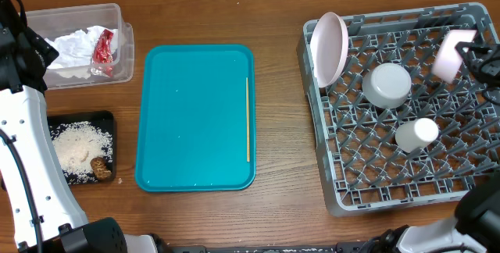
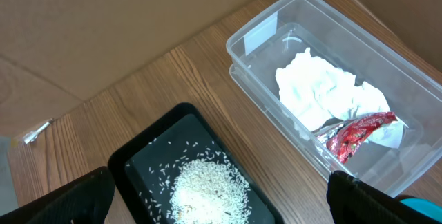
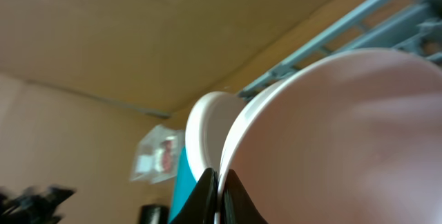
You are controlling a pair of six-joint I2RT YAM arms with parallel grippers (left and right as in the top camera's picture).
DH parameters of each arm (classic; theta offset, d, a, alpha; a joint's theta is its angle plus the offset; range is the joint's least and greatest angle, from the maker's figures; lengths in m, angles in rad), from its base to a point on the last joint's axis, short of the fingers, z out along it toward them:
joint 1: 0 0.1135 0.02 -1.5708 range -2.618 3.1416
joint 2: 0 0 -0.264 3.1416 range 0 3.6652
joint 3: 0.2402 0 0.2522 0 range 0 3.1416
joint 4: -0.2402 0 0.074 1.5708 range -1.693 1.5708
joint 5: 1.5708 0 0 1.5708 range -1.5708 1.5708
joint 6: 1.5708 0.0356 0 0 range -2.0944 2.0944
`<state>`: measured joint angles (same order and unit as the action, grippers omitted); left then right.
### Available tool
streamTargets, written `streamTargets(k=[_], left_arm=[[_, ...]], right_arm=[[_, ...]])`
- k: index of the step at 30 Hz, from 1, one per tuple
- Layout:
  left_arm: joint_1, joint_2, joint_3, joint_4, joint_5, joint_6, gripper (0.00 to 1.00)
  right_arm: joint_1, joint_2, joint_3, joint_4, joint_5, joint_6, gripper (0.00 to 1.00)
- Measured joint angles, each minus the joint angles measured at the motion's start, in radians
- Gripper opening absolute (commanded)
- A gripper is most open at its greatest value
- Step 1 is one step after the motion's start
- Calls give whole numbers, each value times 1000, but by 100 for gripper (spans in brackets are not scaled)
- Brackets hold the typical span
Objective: Sort waste into correct bins and load items into the dishwasher
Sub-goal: 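Carry the white plate to the rack's right side and set it down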
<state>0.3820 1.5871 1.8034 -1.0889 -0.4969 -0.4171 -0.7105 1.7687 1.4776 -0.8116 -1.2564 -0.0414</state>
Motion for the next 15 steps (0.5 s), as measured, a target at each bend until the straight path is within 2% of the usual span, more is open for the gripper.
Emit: streamTargets(k=[8, 15], left_arm=[[0, 0, 0, 0, 0, 0, 100], [0, 0, 0, 0, 0, 0, 100]], right_arm=[[17, 132, -6, 41, -104, 0, 4], [16, 183, -6, 41, -37, 10, 4]])
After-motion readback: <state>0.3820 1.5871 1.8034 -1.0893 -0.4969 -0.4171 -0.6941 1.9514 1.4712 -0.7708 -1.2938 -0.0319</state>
